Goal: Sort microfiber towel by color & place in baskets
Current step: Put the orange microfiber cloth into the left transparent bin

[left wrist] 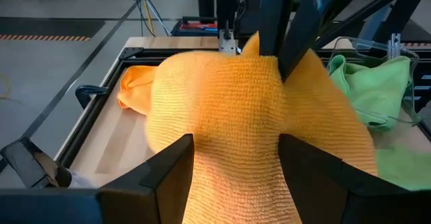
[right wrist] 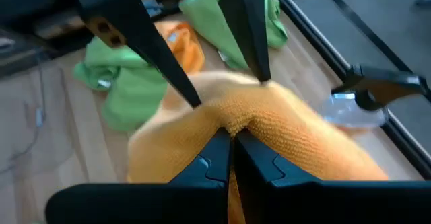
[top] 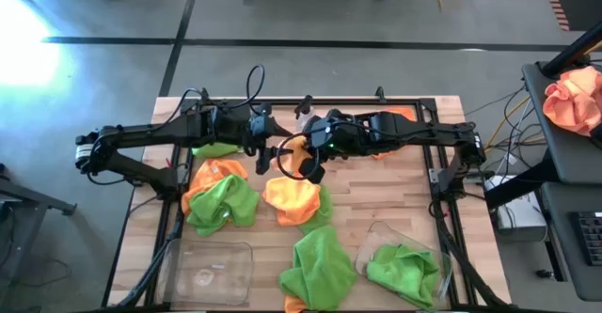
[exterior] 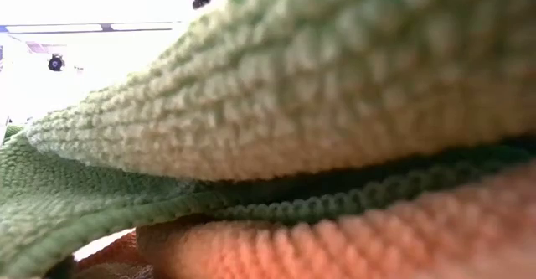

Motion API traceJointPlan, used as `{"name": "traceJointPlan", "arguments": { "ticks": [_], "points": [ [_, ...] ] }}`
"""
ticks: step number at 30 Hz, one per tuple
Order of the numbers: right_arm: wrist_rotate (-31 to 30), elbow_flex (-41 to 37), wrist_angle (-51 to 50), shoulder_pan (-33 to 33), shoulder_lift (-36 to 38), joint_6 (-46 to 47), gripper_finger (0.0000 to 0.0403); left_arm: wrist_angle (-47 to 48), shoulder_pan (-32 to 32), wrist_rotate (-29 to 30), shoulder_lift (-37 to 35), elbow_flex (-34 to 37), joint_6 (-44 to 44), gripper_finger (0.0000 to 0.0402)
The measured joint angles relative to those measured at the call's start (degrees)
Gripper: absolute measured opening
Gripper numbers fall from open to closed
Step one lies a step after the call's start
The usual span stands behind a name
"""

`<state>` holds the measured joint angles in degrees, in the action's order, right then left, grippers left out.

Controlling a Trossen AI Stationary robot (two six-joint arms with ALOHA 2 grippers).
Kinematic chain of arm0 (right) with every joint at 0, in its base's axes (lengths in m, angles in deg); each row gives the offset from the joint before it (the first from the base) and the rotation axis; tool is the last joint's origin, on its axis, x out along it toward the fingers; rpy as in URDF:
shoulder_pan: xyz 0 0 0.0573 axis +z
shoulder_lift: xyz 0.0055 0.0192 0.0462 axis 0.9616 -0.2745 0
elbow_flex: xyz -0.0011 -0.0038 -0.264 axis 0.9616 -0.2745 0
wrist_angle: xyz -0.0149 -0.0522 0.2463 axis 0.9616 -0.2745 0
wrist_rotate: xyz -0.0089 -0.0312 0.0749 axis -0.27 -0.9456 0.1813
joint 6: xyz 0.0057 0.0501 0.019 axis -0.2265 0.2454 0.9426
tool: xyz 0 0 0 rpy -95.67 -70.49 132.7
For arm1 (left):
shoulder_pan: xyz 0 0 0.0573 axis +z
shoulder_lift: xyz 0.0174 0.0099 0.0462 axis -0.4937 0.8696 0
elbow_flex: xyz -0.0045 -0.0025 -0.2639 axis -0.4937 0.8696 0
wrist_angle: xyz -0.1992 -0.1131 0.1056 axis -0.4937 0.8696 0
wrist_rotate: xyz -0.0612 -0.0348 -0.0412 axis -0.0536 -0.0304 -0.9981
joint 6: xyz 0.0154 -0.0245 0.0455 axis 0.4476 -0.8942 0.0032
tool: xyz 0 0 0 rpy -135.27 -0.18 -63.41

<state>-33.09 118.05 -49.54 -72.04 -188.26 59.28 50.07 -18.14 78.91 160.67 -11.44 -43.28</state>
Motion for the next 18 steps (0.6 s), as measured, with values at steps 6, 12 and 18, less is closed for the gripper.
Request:
{"name": "traceJointPlan", "arguments": {
  "ticks": [6, 12, 18],
  "points": [
    [0.0, 0.0, 3.7, 0.0, 0.0, -1.4, 0.0009, -0.1, 0.0, 0.0, 0.0, 0.0, -1.0, 0.0201],
    [0.0, 0.0, 3.7, 0.0, 0.0, -1.8, 0.0009, -0.1, 0.0, 0.0, 0.0, 0.0, -1.2, 0.02],
    [0.0, 0.0, 3.7, 0.0, 0.0, -1.8, 0.0009, -0.1, 0.0, 0.0, 0.0, 0.0, -1.2, 0.0169]
  ]
}}
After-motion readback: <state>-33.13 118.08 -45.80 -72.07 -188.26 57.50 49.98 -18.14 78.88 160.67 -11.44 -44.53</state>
